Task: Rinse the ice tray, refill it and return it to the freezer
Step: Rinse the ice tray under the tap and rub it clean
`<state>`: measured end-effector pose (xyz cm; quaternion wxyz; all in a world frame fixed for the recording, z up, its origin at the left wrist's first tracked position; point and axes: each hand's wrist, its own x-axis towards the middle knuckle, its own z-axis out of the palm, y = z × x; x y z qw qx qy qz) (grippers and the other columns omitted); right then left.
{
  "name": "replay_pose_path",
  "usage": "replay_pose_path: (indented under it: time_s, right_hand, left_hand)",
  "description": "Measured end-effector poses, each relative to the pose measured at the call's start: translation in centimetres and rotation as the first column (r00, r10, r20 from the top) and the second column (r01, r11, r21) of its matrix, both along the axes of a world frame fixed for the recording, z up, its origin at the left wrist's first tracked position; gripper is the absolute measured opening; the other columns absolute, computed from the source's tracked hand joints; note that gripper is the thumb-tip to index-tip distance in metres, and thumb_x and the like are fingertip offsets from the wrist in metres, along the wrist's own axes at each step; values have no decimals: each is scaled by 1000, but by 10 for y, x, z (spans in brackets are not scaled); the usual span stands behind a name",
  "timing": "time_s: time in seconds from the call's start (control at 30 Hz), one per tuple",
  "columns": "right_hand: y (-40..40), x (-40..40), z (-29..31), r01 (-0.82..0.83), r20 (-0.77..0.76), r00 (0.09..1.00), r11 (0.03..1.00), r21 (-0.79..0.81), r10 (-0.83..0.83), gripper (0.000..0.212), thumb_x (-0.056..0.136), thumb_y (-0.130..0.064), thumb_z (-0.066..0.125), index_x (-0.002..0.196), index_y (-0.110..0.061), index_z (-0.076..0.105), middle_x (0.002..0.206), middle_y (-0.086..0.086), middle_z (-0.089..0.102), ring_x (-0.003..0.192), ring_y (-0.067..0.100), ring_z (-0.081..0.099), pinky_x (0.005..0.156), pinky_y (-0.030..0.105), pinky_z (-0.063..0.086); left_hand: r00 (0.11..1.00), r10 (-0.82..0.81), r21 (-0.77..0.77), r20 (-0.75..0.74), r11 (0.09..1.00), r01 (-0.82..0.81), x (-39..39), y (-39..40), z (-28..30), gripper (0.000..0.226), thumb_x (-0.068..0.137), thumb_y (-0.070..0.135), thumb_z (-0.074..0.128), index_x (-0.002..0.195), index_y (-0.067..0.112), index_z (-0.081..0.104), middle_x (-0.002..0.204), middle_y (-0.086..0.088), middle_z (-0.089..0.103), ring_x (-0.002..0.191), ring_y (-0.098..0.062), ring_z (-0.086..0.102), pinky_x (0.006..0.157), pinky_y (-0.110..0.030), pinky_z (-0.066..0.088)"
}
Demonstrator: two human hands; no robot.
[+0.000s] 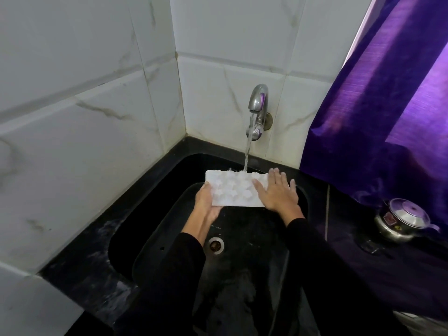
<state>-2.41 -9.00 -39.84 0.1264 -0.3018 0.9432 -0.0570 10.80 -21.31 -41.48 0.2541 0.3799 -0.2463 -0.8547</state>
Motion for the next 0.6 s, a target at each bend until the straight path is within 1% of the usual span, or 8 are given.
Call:
replay_pose_path:
  time_s: [0.1,0.23,0.3,0.37,0.43,0.5,0.53,0.6]
  right_hand:
    - [-25,19,3,7,26,1000,997,-72,-5,81,96,-61,15,152,-4,-2,160,13,-7,148,25,-7,121,41,-4]
    - [-57,60,10,-354,-110,934,918,-177,339,66,101,-47,18,153,-7,12,161,11,8,149,23,5,121,38,4]
    - [-54,59,15,-430,-152,900,889,-156,409,62,102,-45,16,153,-11,11,161,6,9,149,19,5,121,37,3]
    - [-41,42,15,-388,-145,918,911,-139,369,63,101,-49,15,154,-16,9,162,4,5,149,19,3,120,40,1]
    - [-24,21,10,-250,-79,967,963,-96,243,68,98,-57,14,154,-20,5,162,4,1,149,21,0,119,43,-2]
    - [-14,12,6,-98,-14,995,995,-27,97,75,95,-62,13,154,-16,1,161,6,-3,149,22,-4,119,43,-5]
    - [-14,15,6,-46,8,999,999,-27,46,77,96,-60,14,153,-11,0,161,8,-4,149,22,-5,120,42,-5]
    - [-26,33,8,-36,23,999,989,-143,40,74,99,-54,18,152,-5,5,161,11,2,149,23,0,121,40,1]
  left_hand:
    - [999,-11,-45,38,999,12,-7,6,4,29,102,23,34,116,8,56,106,-16,65,93,-31,65,76,-46,55]
    - [997,-28,-106,68,994,35,-14,14,7,32,100,17,40,118,-2,58,113,-22,64,92,-30,65,82,-42,53]
    - [997,11,-104,73,995,-4,-11,8,7,34,101,18,38,121,-3,57,112,-21,64,95,-31,65,82,-43,54]
    - [996,62,-105,64,993,-55,-5,-4,10,34,102,20,34,121,1,55,110,-19,65,94,-32,65,76,-45,55]
    - [994,91,-90,64,992,-85,4,-14,9,31,102,21,33,116,7,56,106,-15,66,92,-32,66,74,-47,55]
    - [994,87,-86,73,993,-81,10,-13,10,31,102,21,33,115,8,58,104,-14,68,93,-32,67,75,-48,55]
    - [993,81,-86,85,994,-74,11,-9,9,33,102,22,33,117,7,58,106,-15,68,94,-33,66,74,-48,55]
    - [994,58,-93,96,995,-49,8,-1,8,34,101,21,33,119,5,57,111,-17,66,93,-32,66,71,-45,55]
